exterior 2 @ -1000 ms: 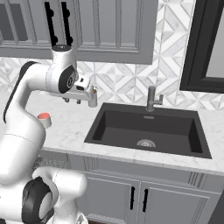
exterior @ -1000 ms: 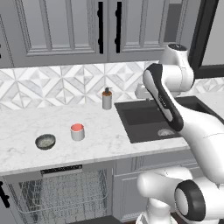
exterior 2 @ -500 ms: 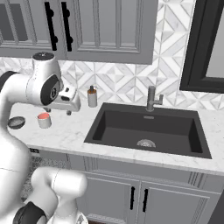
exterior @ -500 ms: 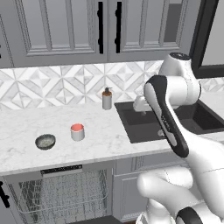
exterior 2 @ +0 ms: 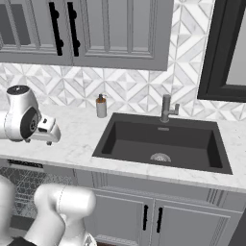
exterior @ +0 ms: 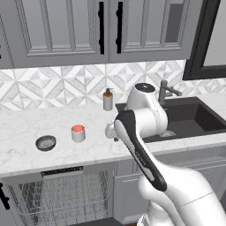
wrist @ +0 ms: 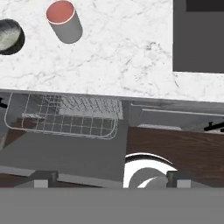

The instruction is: Pick up the cup and bowl from the counter, place them in the dishwasher, and close the dishwasher door.

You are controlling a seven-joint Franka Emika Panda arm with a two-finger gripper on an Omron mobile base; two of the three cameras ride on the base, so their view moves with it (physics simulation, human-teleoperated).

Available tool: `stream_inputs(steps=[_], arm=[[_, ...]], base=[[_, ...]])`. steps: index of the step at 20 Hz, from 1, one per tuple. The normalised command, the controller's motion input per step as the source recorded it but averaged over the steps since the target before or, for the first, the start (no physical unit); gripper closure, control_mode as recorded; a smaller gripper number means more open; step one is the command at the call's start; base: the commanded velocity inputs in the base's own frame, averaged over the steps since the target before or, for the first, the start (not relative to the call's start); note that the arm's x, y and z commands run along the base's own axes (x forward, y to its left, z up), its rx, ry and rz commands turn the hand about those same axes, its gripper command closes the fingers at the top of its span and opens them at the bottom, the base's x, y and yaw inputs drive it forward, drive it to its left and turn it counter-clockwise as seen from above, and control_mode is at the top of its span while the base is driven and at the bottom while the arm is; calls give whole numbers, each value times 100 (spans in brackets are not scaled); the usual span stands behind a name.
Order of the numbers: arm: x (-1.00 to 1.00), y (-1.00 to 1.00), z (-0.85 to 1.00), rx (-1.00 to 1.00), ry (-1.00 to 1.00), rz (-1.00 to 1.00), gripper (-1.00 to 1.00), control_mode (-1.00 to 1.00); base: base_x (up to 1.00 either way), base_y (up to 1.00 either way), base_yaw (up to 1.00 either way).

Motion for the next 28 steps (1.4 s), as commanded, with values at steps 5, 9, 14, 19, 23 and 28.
stream_inputs(steps=[5,9,14,19,23,28], arm=[[31,100,-56,-1,5,0,-100,-100],[42,100,-38,0,7,0,-100,-100],[45,96,-31,0,7,0,-100,-100],[46,62,-2,0,5,0,-100,-100],[52,62,-13,0,2,0,-100,-100],[47,27,-8,0,0,0,-100,-100]], base=[[0,0,0],[0,0,0],[0,0,0],[0,0,0],[0,0,0],[0,0,0]])
